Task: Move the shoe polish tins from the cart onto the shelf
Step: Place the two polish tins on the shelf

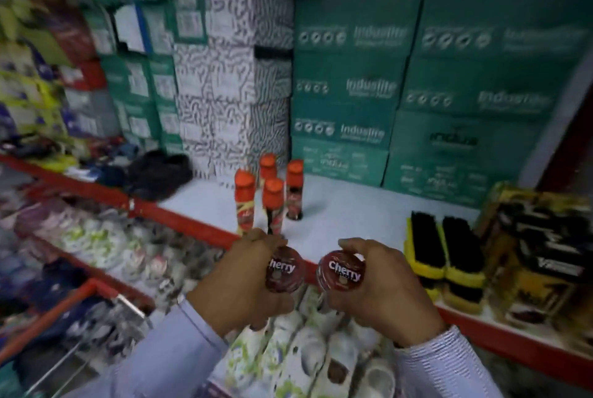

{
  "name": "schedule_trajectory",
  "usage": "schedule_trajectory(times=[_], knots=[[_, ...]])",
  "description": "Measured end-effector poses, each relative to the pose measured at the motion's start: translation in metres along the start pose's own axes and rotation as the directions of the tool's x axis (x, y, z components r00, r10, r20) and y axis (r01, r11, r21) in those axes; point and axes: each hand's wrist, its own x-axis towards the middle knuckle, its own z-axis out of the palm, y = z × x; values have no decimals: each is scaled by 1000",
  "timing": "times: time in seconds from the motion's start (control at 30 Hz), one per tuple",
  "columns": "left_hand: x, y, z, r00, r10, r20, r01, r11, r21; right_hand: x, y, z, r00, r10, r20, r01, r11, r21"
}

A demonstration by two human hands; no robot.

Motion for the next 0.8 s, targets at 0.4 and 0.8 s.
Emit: schedule_trajectory(times=[0.4,0.8], knots=[[177,7,70,986,-113,119,109,993,38,119,66,16,951,295,-91,-291,955,57],[202,0,89,956,-158,247,149,987,52,154,89,29,941,338,32,-332,936,-120]])
